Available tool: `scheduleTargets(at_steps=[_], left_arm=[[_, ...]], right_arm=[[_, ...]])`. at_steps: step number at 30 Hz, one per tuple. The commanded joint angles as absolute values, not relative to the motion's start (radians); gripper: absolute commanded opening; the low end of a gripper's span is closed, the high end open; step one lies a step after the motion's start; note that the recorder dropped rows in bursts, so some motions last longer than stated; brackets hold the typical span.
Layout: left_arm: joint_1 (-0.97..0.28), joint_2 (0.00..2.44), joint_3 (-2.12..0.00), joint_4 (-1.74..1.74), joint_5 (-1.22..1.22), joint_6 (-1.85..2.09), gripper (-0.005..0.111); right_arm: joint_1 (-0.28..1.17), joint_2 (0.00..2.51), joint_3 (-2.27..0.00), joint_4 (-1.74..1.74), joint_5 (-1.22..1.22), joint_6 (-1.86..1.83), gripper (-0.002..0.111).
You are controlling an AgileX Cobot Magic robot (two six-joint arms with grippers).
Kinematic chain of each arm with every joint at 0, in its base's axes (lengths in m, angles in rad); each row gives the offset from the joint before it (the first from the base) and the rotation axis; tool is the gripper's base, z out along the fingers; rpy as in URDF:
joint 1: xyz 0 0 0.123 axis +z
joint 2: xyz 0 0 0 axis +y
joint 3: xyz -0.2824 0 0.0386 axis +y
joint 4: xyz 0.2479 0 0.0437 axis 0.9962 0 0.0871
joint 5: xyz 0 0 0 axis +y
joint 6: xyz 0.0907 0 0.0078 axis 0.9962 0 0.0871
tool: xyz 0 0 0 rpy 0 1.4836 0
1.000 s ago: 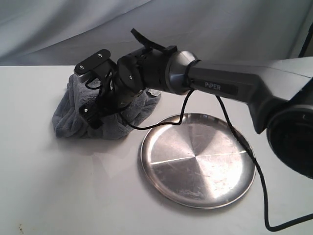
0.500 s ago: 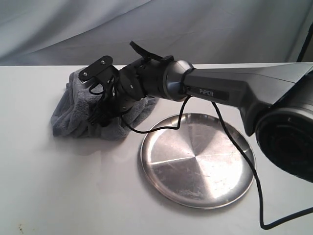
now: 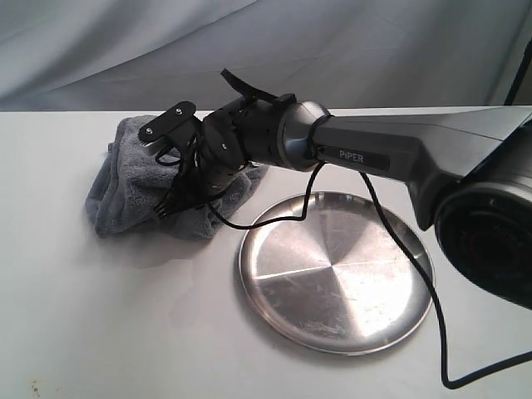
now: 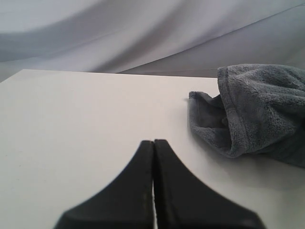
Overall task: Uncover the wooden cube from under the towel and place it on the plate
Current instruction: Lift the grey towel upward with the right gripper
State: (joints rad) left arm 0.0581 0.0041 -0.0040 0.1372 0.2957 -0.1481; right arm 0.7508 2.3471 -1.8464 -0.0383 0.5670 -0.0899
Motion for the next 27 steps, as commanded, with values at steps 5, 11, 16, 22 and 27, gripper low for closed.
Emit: scheduleTargets(at_steps=[5,11,16,22,27], left_arm=[[0.059,0.000,0.000,0.137,0.289,-0.153,0.000],[0.059,0.000,0.000,0.137,0.289,-0.153,0.000],[0.059,0.000,0.000,0.137,0.289,-0.153,0.000],[0.059,0.000,0.000,0.137,0.289,-0.153,0.000],[0.059,0.000,0.000,0.137,0.289,-0.153,0.000]], right_arm=[[0.756,2.276,-1.846,-0.046,0.752,-0.102,0.000],[0.756,2.195,-1.846,-0.068,0.780,-0.104,0.000],[0.756,2.143,-1.846,-0.072,0.777,-0.104,0.000],[0.756,2.103,-1.846,-0.120,0.764,-0.098,0.000],[0.756,2.096,-1.846,-0.160,0.764,-0.098,0.000]])
